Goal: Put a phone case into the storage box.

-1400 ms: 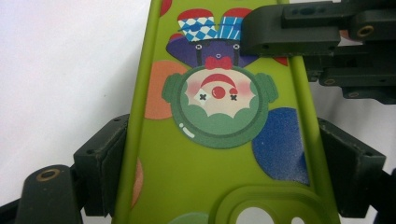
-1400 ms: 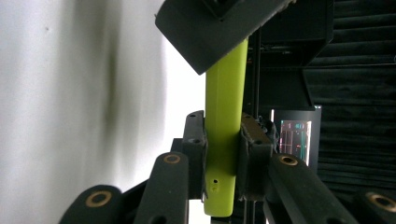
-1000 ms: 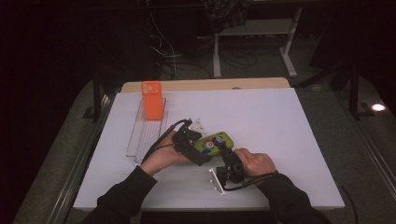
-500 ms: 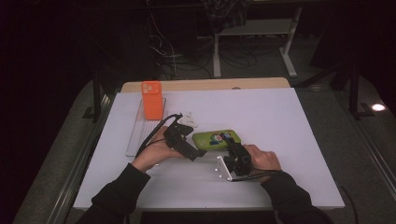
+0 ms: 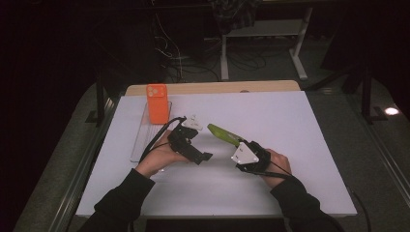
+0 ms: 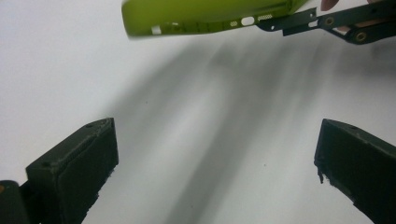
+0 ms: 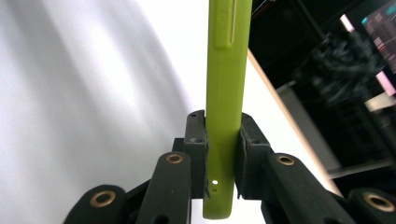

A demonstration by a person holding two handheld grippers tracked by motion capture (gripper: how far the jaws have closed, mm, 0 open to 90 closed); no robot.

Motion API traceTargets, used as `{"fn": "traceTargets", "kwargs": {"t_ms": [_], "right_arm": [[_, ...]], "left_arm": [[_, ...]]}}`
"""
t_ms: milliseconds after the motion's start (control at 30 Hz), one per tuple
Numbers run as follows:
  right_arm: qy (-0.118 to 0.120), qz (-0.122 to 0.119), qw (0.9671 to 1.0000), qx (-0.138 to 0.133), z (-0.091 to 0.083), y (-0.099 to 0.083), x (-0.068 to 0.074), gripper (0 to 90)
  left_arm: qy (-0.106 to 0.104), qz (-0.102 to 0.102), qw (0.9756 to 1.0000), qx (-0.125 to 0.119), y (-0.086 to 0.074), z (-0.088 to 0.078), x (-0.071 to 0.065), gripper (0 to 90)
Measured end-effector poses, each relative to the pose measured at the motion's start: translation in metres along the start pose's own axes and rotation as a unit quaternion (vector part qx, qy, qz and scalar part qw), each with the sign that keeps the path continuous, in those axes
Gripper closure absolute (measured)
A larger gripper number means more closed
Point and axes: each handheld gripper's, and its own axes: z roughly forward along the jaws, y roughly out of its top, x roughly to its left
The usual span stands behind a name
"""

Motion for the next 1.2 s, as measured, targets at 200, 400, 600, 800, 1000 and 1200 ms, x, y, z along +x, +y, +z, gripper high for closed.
{"fn": "traceTargets", "kwargs": {"t_ms": [200,400,600,800,1000,1200], "right_arm": [[0.063,0.120,0.9907,-0.009,0.000,-0.002,-0.012,75.7],[0.130,0.228,0.9649,-0.013,0.002,-0.005,-0.024,75.7],[0.181,0.331,0.9261,-0.014,0.005,-0.011,-0.032,75.7],[0.203,0.370,0.9064,-0.012,0.009,-0.008,-0.028,75.7],[0.214,0.368,0.9048,-0.018,0.010,0.002,-0.020,75.7],[0.222,0.364,0.9041,-0.025,0.010,0.009,-0.015,75.7]], "left_arm": [[0.010,-0.001,0.9999,0.006,-0.001,-0.003,0.005,0.0],[0.010,-0.026,0.9996,-0.009,-0.002,-0.002,0.007,0.0],[0.009,-0.040,0.9990,-0.019,-0.001,-0.005,0.012,0.0],[-0.003,-0.079,0.9943,-0.072,0.006,-0.007,0.017,0.0],[-0.006,-0.097,0.9895,-0.107,0.013,-0.006,0.019,0.0],[-0.015,-0.103,0.9870,-0.122,0.020,-0.001,0.017,0.0]]}}
